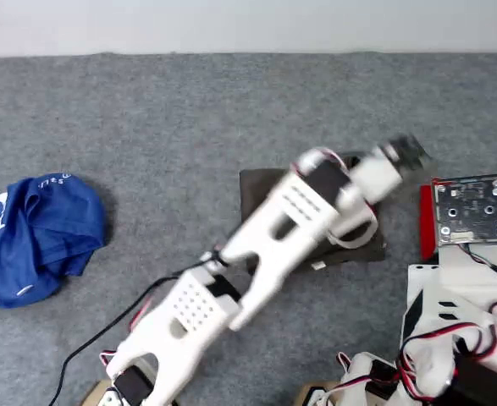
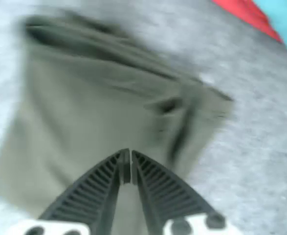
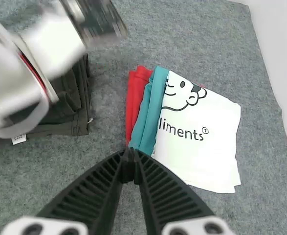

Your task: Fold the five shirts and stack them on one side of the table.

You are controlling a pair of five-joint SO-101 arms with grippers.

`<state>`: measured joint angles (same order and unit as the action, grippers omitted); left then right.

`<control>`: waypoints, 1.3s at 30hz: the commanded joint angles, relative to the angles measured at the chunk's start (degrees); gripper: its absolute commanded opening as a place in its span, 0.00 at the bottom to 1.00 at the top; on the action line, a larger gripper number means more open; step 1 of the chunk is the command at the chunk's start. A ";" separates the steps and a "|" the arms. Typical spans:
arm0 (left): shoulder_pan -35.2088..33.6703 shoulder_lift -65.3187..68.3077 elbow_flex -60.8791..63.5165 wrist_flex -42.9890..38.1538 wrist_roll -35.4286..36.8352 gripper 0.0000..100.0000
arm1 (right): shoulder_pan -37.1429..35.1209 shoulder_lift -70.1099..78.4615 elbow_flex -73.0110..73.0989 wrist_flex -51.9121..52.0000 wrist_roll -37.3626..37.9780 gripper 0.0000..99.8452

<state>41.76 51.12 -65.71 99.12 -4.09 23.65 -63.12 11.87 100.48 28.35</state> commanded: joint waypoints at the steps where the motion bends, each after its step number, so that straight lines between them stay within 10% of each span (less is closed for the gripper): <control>1: -7.47 -9.93 3.03 1.58 -0.44 0.02 | 0.31 0.31 5.10 -2.51 0.26 0.01; 20: -46.68 -55.91 50.07 1.41 -0.88 0.02 | -32.75 0.40 36.75 -27.91 -3.69 0.01; 39: -64.79 -68.31 63.34 1.41 -4.04 0.02 | -30.20 38.46 30.07 -41.27 -0.97 0.01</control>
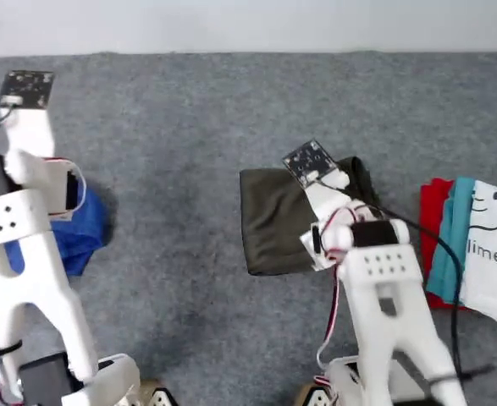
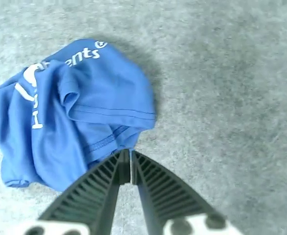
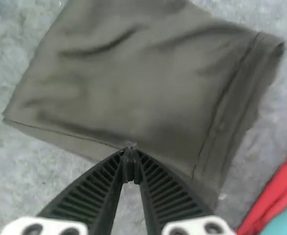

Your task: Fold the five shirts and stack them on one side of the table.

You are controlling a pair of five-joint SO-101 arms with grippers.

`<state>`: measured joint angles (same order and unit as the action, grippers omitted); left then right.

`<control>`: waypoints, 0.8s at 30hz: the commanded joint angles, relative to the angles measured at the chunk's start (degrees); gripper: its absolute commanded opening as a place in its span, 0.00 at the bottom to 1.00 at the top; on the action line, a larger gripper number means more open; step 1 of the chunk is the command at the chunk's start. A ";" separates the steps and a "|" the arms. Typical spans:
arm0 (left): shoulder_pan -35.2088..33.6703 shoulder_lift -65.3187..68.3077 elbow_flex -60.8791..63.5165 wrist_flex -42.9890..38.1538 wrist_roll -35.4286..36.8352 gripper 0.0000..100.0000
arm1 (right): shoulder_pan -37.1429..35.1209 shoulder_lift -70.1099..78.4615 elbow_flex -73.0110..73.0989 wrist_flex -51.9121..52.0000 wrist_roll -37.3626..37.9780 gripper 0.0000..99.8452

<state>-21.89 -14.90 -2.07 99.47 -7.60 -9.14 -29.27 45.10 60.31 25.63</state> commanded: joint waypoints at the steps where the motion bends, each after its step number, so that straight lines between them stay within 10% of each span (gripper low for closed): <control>1: -1.41 -2.29 -0.31 1.05 -0.53 0.02 | 4.18 6.37 -3.08 -0.40 2.81 0.01; 14: -1.23 -1.85 -0.31 0.88 -0.53 0.02 | 25.63 18.33 -4.22 0.04 16.00 0.01; 24: -1.23 -1.85 -0.31 0.88 -0.53 0.02 | 17.36 7.52 -20.48 9.63 10.90 0.01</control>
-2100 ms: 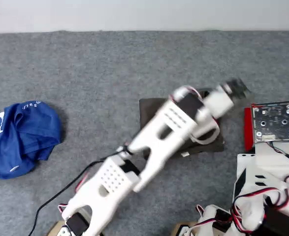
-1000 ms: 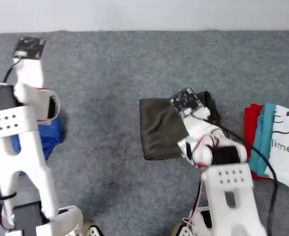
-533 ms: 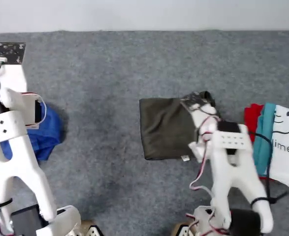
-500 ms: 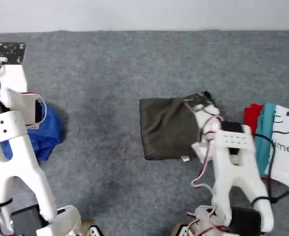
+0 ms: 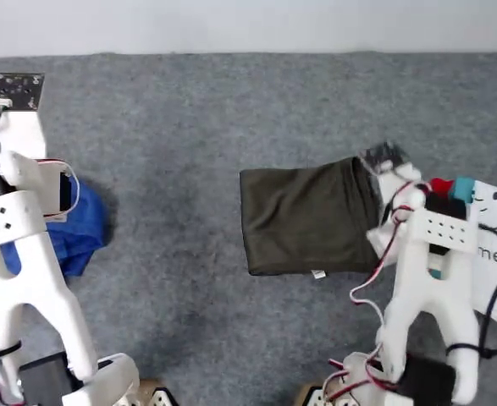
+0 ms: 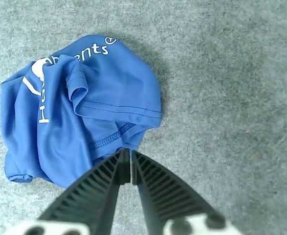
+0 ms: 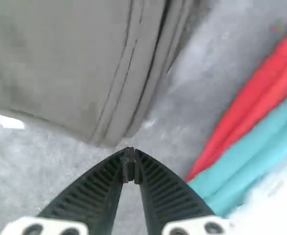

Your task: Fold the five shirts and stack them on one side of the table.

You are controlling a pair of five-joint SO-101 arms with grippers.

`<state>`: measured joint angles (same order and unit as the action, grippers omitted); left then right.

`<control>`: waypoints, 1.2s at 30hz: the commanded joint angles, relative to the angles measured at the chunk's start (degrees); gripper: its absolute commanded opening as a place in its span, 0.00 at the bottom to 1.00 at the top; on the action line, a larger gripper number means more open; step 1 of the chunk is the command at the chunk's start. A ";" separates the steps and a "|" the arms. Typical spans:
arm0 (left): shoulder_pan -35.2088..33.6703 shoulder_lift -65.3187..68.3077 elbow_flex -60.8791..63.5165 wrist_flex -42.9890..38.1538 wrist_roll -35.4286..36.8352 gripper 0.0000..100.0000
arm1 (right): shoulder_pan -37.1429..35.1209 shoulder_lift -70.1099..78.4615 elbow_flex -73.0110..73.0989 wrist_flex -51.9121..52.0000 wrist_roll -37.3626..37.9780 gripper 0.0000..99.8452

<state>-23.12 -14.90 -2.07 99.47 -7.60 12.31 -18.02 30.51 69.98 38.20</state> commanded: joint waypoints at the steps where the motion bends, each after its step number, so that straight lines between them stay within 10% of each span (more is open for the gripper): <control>1: 0.00 -1.85 -0.31 0.88 -0.53 0.02 | -5.85 -3.74 -6.68 -1.71 -1.93 0.01; 16: -0.26 -1.85 -0.31 0.88 -0.62 0.02 | -11.56 25.19 -16.62 -26.68 -2.20 0.01; 25: -0.26 -2.20 -0.31 0.97 -0.62 0.02 | -1.54 38.81 -25.85 -25.36 -2.11 0.01; 36: -0.35 -2.29 -0.31 1.05 -0.62 0.02 | -8.13 32.13 -36.48 -3.30 -13.19 0.01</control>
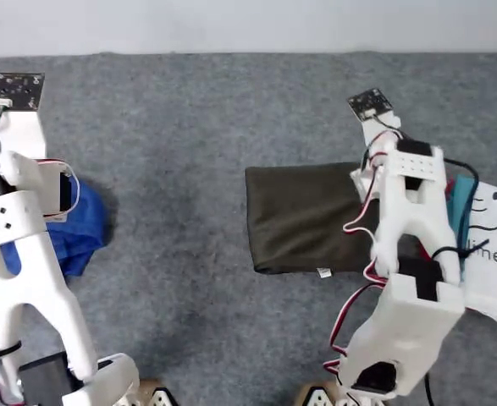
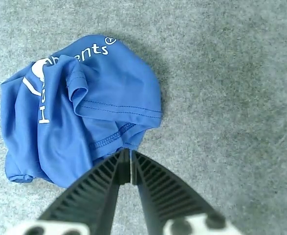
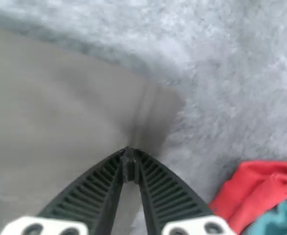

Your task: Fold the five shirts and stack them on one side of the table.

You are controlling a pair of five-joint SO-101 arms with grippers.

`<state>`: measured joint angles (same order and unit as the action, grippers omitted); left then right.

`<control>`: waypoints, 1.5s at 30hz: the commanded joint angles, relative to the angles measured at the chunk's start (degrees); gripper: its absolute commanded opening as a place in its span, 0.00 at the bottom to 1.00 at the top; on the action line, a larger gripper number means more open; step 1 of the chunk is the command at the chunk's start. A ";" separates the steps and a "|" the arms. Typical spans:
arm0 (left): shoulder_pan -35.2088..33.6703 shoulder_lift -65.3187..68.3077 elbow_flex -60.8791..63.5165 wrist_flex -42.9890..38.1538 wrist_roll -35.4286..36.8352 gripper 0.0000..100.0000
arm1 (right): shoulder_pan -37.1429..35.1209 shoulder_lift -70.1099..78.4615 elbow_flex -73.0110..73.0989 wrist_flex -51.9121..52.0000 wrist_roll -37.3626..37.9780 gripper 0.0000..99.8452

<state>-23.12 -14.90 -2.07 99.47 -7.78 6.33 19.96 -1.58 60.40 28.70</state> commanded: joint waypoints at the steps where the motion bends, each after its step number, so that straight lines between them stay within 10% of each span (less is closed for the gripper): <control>1: -0.35 -2.29 -0.31 1.05 -0.44 0.02 | -2.95 -6.99 -4.84 8.84 -5.19 0.01; 7: -0.35 -2.29 -0.31 1.05 -0.44 0.02 | -4.62 -9.63 -6.15 21.23 -12.22 0.04; 15: -0.26 -2.29 -0.31 1.05 -0.44 0.02 | -4.35 -9.36 -5.10 24.92 -22.77 0.38; 23: -0.35 -2.29 -0.31 1.05 -0.44 0.02 | -5.49 2.68 -5.54 21.05 -27.08 0.40; 29: -0.35 -2.29 -0.31 1.05 -0.44 0.02 | -9.10 10.51 -5.63 20.53 -28.57 0.39; 38: -0.35 -2.29 -0.31 1.05 -0.44 0.02 | -9.10 11.12 -6.86 20.53 -27.87 0.01; 45: -0.35 -2.29 -0.31 1.05 -0.44 0.02 | -3.74 7.87 -7.82 19.82 -6.86 0.01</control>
<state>-23.12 -14.90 -2.07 99.47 -7.78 0.44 30.51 -7.12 81.23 11.38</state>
